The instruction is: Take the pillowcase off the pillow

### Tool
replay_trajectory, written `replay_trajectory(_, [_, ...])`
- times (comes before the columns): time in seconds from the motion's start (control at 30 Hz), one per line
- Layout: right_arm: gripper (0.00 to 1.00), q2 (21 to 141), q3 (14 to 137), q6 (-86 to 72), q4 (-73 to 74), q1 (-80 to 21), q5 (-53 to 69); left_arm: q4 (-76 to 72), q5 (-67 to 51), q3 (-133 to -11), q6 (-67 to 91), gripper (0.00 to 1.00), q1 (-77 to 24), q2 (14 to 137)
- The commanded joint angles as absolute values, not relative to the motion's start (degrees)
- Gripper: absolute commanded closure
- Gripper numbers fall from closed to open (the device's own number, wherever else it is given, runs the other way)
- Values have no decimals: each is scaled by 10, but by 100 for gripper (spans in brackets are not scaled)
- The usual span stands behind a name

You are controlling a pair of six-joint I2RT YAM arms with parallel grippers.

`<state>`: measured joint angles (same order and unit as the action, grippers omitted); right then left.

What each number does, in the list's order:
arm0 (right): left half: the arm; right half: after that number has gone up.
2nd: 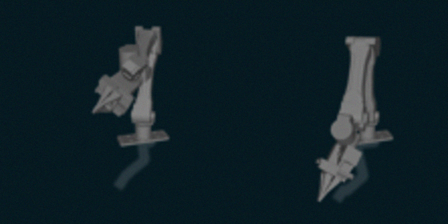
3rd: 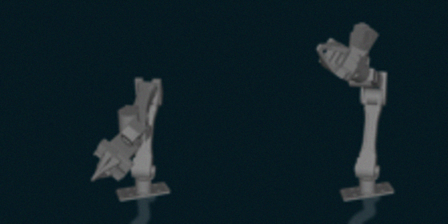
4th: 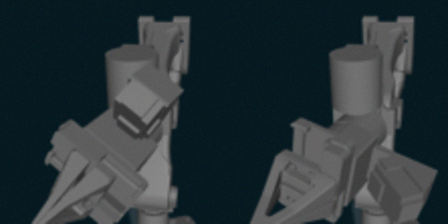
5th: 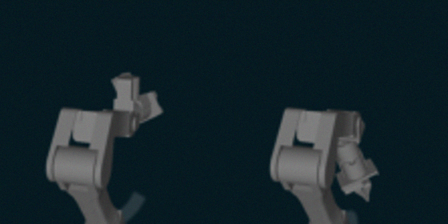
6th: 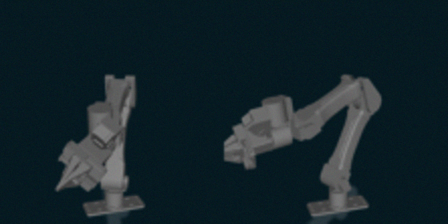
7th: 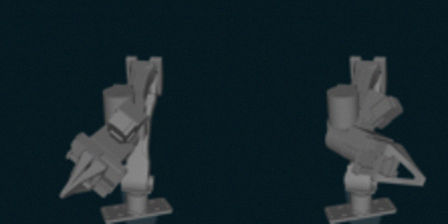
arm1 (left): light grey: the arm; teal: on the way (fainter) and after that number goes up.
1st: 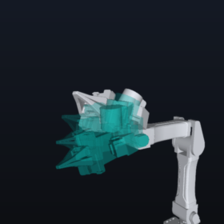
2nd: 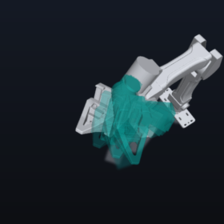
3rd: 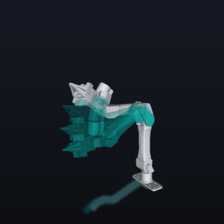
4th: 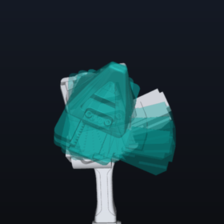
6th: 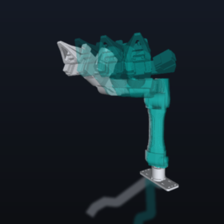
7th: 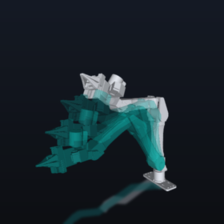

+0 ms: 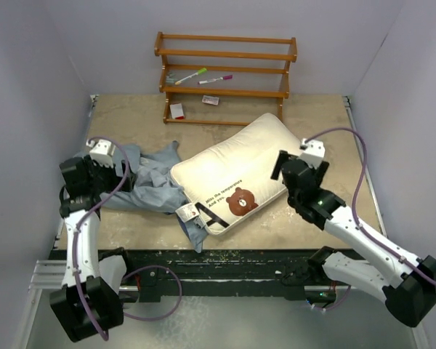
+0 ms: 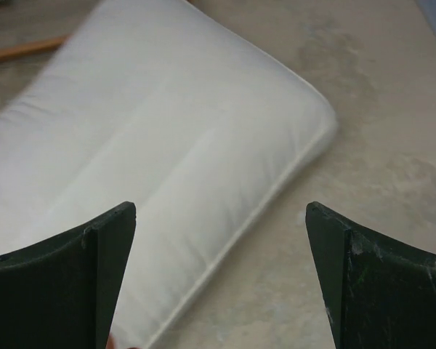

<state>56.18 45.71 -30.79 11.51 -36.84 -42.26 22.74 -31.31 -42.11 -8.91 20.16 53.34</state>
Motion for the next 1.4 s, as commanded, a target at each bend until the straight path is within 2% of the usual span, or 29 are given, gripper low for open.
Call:
replay_trajectory(0.0, [0, 490, 373, -316, 71, -368, -662, 49, -344, -296, -64, 1, 199, 452])
replay_trajectory(0.1, [0, 480, 350, -334, 122, -368, -704, -14, -368, -243, -62, 1, 199, 425])
replay_trajectory(0.23, [0, 482, 321, -633, 311, -368, -850, -68, -358, -182, -42, 1, 198, 413])
replay_trajectory(0.43, [0, 516, 311, -636, 318, -371, -874, -186, -333, -82, -16, 1, 198, 393])
replay_trajectory(0.6, [0, 526, 276, -650, 289, -370, -839, -178, -342, -90, -23, 1, 198, 406])
replay_trajectory(0.73, [0, 469, 236, -515, 171, -370, -812, -177, -341, -89, -23, 1, 197, 406])
replay_trajectory(0.8, [0, 415, 187, -376, 34, -370, -788, -177, -342, -92, -23, 1, 197, 412])
replay_trajectory(0.87, [0, 331, 105, -176, -165, -370, -728, -174, -345, -93, -24, 1, 197, 410])
replay_trajectory(0.93, [0, 272, 52, -78, -266, -369, -683, -177, -345, -95, -24, 1, 197, 417])
replay_trajectory(1.03, [0, 250, 45, -71, -268, -367, -661, -179, -347, -104, -25, 1, 197, 444])
replay_trajectory(1.17, [0, 330, 57, -43, -309, -357, -605, -182, -342, -113, -28, 1, 195, 465])
replay_trajectory(1.37, [0, 409, 87, 16, -321, -369, -525, -160, -228, -77, -30, 1, 120, 369])
